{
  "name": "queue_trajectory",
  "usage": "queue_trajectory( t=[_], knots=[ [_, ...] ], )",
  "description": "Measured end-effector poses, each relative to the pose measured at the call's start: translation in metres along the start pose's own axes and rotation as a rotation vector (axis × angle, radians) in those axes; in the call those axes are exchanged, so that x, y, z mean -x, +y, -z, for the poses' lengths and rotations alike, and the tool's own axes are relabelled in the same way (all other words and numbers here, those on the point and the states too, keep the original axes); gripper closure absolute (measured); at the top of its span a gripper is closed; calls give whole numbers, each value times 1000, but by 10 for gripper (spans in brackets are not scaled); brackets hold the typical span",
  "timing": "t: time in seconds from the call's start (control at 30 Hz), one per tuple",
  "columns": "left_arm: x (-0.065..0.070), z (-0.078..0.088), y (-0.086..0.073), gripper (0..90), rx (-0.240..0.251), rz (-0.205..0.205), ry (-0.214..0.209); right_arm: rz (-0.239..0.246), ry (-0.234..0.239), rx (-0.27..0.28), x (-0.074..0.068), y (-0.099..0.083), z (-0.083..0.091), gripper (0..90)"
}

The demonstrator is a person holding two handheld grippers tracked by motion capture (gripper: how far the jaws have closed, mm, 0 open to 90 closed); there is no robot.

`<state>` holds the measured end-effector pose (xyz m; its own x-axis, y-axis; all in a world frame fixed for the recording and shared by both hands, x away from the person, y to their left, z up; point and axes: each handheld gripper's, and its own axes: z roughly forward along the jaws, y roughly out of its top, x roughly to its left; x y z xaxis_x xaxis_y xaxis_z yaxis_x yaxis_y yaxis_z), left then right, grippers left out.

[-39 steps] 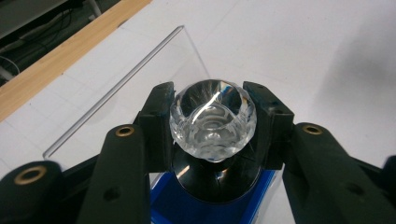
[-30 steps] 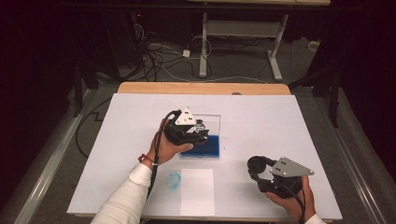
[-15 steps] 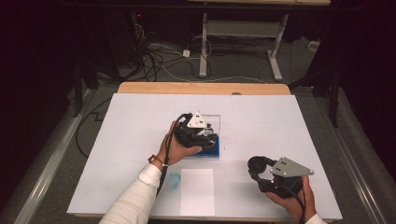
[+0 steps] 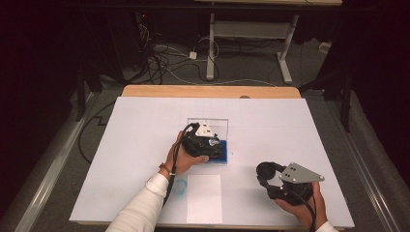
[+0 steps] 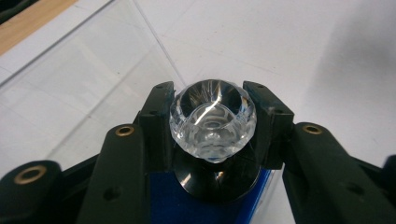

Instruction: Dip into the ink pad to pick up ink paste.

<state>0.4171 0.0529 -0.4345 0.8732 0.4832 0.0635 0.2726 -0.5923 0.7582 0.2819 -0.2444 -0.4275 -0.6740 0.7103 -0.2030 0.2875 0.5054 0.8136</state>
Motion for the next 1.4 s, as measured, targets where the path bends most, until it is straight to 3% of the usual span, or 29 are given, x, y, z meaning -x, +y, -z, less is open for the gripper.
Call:
queue_trajectory(
  t=[0.33, 0.6, 0.77, 1.4],
  knots=[
    [2, -4, -2, 545, 0, -7, -4, 0, -8, 7, 2, 1, 2, 385],
    [-1, -4, -11, 545, 46, 19, -25, 0, -5, 3, 1, 1, 1, 385],
    [1, -5, -9, 544, 33, 1, -16, -7, 0, 0, 0, 1, 0, 385],
    [-1, -5, -9, 543, 22, 13, -40, -14, 5, 4, 1, 1, 1, 385]
  ],
)
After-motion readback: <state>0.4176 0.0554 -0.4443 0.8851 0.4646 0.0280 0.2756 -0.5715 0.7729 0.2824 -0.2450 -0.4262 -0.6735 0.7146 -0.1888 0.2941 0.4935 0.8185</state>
